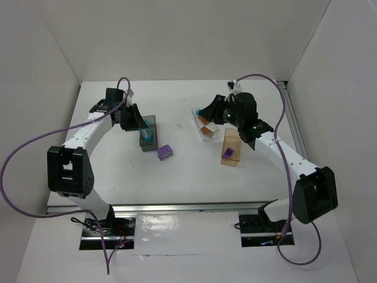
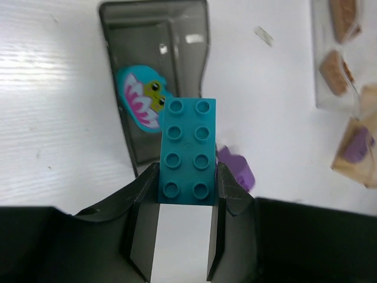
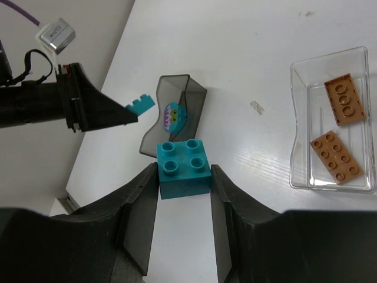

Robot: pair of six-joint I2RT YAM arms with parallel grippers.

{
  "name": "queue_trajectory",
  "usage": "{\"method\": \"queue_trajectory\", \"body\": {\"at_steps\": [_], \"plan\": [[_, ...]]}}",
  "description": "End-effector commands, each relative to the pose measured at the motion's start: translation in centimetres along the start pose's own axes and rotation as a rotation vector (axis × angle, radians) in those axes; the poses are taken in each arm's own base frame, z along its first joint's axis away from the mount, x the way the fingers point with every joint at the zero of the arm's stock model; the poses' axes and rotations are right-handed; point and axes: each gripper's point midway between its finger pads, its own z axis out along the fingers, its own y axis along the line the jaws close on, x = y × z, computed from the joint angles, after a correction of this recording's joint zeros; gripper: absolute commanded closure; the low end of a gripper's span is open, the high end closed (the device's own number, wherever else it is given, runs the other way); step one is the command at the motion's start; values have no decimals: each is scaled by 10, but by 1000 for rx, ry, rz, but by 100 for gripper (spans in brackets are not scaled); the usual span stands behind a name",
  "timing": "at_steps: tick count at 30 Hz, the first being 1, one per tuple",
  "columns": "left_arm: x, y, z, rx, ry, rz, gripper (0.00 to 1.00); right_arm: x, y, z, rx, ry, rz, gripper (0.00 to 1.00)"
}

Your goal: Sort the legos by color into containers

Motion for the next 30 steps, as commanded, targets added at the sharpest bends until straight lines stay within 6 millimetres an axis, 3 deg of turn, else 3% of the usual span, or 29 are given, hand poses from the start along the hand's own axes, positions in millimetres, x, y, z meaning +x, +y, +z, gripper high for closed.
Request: {"method": "queue_trajectory", "body": {"at_steps": [1, 4, 7, 8, 11, 12, 13, 17, 19, 21, 22, 23, 24, 28, 30], "plan": [[-32, 12, 11, -114, -95, -51, 100, -4, 2, -5, 6, -6, -33, 89], [-33, 15, 23, -142, -59, -54, 100, -1, 3, -3, 4, 7, -43, 88], [-27, 19, 33, -161, -30, -44, 67, 10, 7, 4, -7, 44, -56, 88], [-27, 19, 33, -161, -30, -44, 46, 9, 12, 7, -18, 46, -61, 88], [-30, 10, 29, -139, -41, -23, 21, 29, 30, 24, -34, 114, -117, 87], [-30, 5, 28, -134, -38, -16, 14, 25, 39, 29, -37, 107, -135, 87], [-32, 3, 24, -130, -49, -13, 13, 42, 46, 40, -55, 148, -155, 87], [-50, -6, -3, -137, -106, 6, 11, 66, 64, 70, -75, 208, -185, 85], [-66, -14, -29, -149, -174, 6, 13, 79, 67, 92, -62, 242, -207, 85], [-75, -2, -52, -211, -221, -59, 14, 96, 73, 107, -54, 281, -246, 85], [-85, 4, -73, -228, -275, -89, 16, 89, 84, 116, -64, 258, -254, 85], [-89, 13, -84, -266, -306, -114, 16, 111, 80, 128, -60, 305, -275, 85], [-91, 21, -102, -287, -341, -157, 16, 115, 77, 142, -35, 306, -294, 84], [-94, 42, -131, -328, -410, -233, 14, 133, 78, 164, -30, 339, -323, 82], [-91, 42, -140, -325, -431, -249, 13, 150, 84, 176, -42, 369, -355, 71]]}}
